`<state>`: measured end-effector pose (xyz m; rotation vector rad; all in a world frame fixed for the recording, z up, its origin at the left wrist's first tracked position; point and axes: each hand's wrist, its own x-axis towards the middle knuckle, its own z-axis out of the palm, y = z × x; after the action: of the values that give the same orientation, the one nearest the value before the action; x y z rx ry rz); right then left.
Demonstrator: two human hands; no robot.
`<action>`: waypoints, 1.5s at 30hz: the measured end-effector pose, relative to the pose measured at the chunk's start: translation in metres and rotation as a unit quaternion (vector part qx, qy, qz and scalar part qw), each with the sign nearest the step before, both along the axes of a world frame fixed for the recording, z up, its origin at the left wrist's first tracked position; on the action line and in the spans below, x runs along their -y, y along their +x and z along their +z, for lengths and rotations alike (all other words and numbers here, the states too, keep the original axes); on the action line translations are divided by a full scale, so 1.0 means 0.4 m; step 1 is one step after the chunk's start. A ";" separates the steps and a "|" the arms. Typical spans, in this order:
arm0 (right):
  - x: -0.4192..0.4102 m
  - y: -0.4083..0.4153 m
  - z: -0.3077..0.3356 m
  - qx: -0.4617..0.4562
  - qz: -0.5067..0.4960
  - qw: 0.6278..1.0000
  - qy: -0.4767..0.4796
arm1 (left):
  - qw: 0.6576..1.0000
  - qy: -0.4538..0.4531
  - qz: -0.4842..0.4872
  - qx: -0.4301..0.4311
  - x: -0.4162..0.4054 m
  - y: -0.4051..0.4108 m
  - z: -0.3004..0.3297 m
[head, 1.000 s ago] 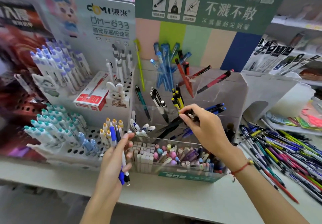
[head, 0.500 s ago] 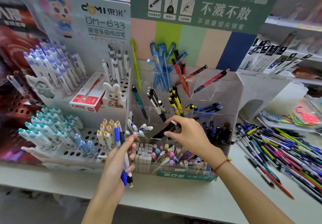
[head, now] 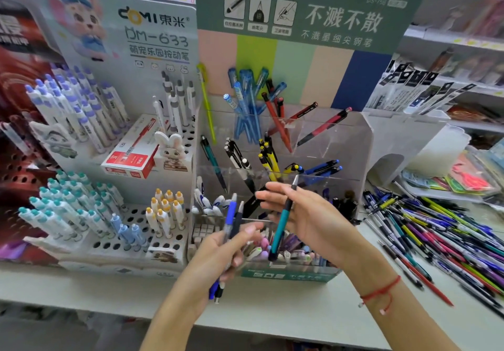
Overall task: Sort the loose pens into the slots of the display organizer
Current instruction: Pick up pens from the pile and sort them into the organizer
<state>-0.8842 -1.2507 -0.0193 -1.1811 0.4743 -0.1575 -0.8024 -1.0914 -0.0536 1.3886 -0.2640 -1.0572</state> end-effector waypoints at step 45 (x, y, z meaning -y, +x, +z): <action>-0.056 0.324 0.048 0.061 -0.072 0.671 -0.735 | 0.933 -0.199 0.260 -0.153 -0.079 0.091 -0.012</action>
<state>-0.7545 -1.2285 -0.0002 -2.7097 0.2469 -0.8767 -0.7660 -1.0597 -0.0585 0.8421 0.1164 -0.7076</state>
